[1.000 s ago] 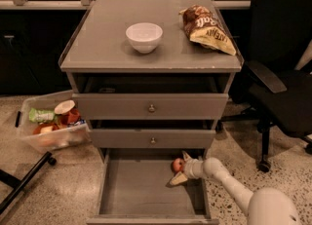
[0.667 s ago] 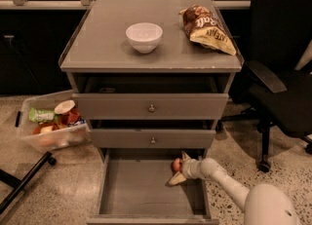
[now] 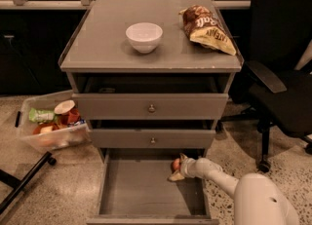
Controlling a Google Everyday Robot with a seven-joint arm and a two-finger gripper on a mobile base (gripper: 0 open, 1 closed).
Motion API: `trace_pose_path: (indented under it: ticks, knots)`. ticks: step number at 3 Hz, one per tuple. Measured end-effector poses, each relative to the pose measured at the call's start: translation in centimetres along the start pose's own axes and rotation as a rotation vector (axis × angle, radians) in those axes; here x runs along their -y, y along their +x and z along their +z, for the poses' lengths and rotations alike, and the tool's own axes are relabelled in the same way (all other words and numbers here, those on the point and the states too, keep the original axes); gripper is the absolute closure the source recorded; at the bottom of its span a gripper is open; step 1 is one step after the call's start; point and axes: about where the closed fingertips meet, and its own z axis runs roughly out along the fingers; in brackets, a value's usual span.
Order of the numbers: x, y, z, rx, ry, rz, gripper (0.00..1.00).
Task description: Pick apple from bottom drawer and place on counter
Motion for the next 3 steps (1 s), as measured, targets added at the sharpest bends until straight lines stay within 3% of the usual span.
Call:
trace_pose_path:
  ticks: [1, 3]
  knots:
    - [0.86, 0.51, 0.26, -0.046, 0.019, 0.009, 0.10]
    - [1.77, 0.92, 0.06, -0.094, 0.026, 0.022, 0.52]
